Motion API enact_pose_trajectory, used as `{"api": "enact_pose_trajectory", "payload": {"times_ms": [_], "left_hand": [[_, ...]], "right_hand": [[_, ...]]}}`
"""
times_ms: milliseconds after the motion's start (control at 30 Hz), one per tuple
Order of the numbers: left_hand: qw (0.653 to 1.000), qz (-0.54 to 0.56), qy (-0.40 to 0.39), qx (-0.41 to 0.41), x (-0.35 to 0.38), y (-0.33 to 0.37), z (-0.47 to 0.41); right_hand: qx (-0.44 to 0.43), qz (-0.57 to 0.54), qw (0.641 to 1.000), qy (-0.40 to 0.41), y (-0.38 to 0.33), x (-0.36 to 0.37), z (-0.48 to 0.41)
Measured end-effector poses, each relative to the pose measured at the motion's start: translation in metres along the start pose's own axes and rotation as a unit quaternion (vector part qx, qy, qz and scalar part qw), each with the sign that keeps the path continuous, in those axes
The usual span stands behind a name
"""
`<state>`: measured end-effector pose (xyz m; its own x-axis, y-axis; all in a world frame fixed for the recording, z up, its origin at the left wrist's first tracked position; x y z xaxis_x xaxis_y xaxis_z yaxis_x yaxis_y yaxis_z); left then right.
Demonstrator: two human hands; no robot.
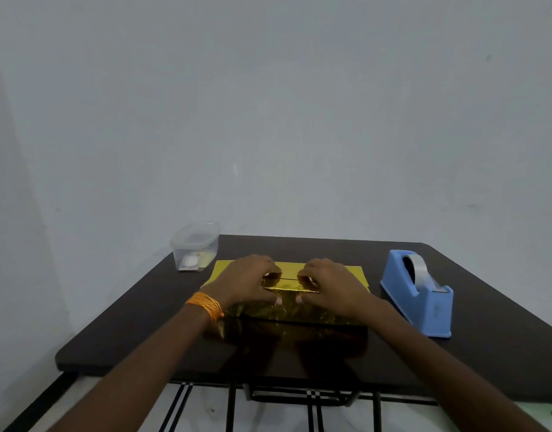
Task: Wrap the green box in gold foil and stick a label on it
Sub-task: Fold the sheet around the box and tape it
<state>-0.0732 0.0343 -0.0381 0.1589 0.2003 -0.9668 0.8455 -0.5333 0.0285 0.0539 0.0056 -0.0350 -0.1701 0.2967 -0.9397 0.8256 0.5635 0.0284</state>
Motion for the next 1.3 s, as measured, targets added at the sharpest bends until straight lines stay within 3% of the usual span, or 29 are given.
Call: {"api": "enact_pose_trajectory", "payload": {"times_ms": [333, 600, 933, 1133, 1233, 1300], "left_hand": [[0.996, -0.032, 0.077, 0.019, -0.003, 0.007, -0.006], [0.99, 0.066, 0.116, 0.056, 0.0, -0.017, 0.023], [0.992, 0.06, 0.097, 0.05, -0.005, -0.012, 0.029], [0.968, 0.062, 0.239, 0.05, -0.05, -0.004, 0.044], [0.956, 0.105, 0.271, 0.043, -0.066, 0.015, 0.031], [0.949, 0.158, 0.272, 0.032, -0.068, 0.033, 0.013]], "right_hand": [[0.004, -0.041, 0.998, 0.051, 0.022, -0.003, 0.005], [0.006, -0.069, 0.991, 0.111, 0.03, -0.005, 0.018], [0.005, -0.037, 0.994, 0.106, 0.028, -0.001, 0.024], [0.002, -0.149, 0.987, 0.067, 0.03, -0.006, 0.025], [0.018, -0.135, 0.98, 0.143, 0.041, -0.039, 0.038], [0.077, -0.111, 0.969, 0.207, 0.061, -0.069, 0.055]]}}
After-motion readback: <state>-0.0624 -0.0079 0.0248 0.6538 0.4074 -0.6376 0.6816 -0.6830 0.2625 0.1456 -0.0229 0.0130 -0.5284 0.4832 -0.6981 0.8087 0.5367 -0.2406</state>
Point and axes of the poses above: each hand's wrist, its own z-axis away from the middle knuckle, its own x-axis out of the palm, y = z × x, the point moved 10 cm from there along -z, towards the middle knuckle, and after that the axes turned 4 degrees about -x, right-handed, at the moved point
